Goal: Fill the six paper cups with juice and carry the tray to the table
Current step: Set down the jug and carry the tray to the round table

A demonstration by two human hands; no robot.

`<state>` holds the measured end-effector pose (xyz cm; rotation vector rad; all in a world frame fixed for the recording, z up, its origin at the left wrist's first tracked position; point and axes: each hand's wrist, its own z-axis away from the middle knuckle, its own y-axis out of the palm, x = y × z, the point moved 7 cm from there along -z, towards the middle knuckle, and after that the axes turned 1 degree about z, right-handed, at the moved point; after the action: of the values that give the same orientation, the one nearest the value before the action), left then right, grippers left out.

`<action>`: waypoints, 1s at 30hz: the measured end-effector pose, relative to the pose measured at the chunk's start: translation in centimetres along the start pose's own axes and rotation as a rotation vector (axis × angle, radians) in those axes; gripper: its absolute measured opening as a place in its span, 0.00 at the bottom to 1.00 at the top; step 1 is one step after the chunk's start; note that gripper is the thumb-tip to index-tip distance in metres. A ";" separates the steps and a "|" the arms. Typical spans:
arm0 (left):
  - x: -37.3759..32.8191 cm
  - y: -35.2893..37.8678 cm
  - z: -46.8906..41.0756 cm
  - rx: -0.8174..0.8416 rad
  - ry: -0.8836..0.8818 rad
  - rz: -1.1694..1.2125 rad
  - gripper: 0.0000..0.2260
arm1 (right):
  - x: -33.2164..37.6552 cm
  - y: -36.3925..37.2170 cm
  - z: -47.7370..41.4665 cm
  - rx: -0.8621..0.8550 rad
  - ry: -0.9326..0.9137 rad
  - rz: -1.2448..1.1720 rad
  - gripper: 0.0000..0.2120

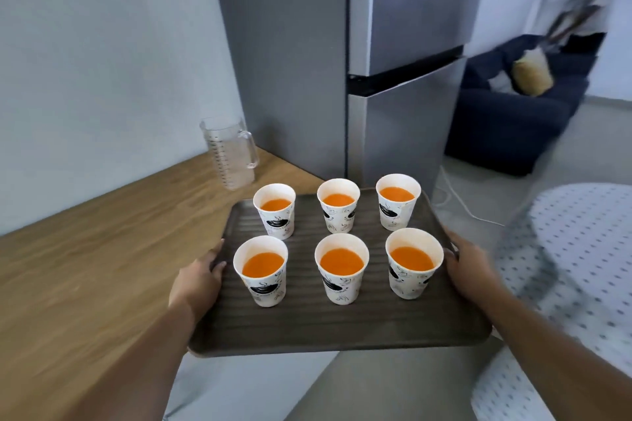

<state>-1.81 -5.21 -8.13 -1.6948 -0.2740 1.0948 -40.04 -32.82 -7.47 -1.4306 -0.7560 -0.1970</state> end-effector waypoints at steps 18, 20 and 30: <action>-28.9 17.9 3.7 0.215 0.366 0.032 0.19 | -24.3 -20.6 7.6 -0.279 0.406 0.090 0.24; -31.1 19.4 4.4 0.223 0.383 0.044 0.19 | -26.5 -22.0 7.5 -0.282 0.426 0.095 0.24; -44.9 30.1 7.5 0.337 0.484 0.071 0.19 | -39.8 -28.6 8.5 -0.347 0.538 0.078 0.23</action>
<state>-42.08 -41.95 -10.19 -1.6100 0.2665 0.7011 -88.88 -42.09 -7.35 -1.6285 -0.2269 -0.6485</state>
